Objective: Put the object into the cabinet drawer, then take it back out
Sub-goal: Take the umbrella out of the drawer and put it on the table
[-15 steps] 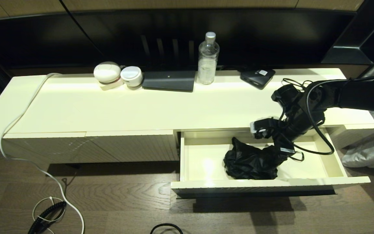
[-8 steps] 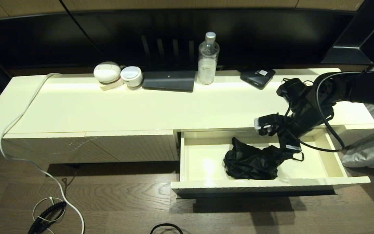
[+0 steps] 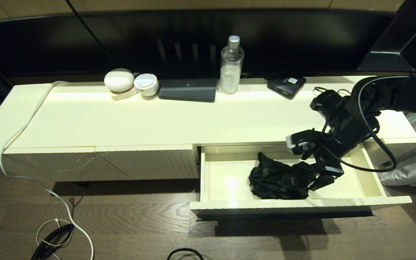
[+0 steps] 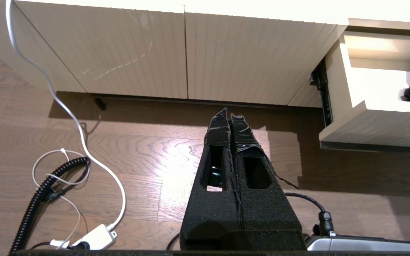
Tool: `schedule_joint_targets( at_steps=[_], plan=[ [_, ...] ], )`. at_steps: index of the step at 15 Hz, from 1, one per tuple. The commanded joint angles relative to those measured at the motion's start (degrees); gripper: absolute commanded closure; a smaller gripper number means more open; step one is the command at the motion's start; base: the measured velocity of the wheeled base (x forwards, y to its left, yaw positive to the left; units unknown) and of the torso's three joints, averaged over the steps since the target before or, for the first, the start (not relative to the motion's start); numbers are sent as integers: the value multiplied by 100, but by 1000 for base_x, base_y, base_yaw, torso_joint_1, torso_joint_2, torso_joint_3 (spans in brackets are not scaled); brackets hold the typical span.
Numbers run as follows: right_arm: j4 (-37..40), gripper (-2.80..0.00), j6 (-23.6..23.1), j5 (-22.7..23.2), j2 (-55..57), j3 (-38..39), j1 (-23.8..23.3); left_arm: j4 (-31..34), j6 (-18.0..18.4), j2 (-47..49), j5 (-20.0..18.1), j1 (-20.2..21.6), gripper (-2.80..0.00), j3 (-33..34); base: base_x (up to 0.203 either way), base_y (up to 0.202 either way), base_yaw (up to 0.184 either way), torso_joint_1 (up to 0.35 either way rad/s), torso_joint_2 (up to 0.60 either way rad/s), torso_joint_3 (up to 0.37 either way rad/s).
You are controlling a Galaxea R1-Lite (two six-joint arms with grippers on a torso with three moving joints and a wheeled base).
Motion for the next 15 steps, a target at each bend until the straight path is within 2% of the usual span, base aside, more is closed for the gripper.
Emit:
schedule_joint_targets(
  at_steps=[1, 15],
  plan=[
    [34, -280, -29, 10, 41, 22, 43, -2, -4, -9, 4, 2, 0, 0, 0, 0, 0, 0, 0, 0],
    [-124, -280, 60, 11, 413, -17, 100, -2, -4, -9, 4, 2, 0, 0, 0, 0, 0, 0, 0, 0]
  ],
)
